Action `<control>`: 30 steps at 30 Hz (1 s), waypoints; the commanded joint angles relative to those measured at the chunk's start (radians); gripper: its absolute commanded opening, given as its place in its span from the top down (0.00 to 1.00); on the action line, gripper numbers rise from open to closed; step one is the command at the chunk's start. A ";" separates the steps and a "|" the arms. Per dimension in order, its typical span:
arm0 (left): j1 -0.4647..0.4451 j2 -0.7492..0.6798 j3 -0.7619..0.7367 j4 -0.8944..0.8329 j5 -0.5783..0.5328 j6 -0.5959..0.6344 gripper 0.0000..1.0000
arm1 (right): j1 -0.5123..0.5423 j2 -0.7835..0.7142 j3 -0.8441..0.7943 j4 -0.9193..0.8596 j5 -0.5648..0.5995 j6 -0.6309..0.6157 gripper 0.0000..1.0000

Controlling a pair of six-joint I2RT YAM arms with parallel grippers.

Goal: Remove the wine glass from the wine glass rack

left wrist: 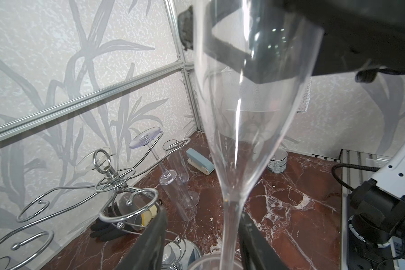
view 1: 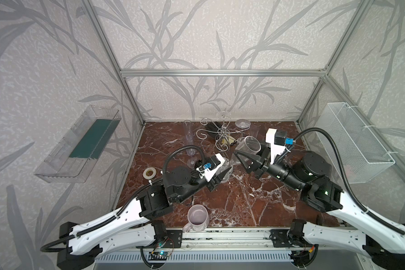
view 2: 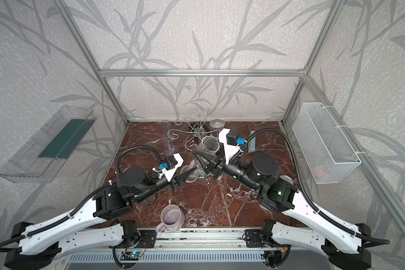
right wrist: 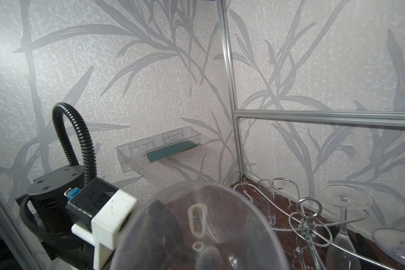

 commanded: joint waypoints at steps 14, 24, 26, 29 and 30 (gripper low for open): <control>0.004 -0.127 -0.094 0.108 -0.151 -0.011 0.47 | -0.047 -0.291 -0.375 -0.200 0.482 -0.255 0.60; 0.004 -0.111 -0.092 0.101 -0.166 -0.004 0.47 | -0.375 -0.221 -0.650 0.113 0.291 -0.202 0.61; 0.004 -0.110 -0.090 0.100 -0.169 0.000 0.47 | -0.422 -0.172 -0.685 0.198 0.235 -0.192 0.61; 0.004 -0.110 -0.087 0.092 -0.180 0.011 0.47 | -0.448 -0.095 -0.690 0.277 0.187 -0.201 0.61; 0.004 -0.109 -0.087 0.094 -0.188 0.012 0.47 | -0.455 -0.072 -0.692 0.312 0.178 -0.205 0.61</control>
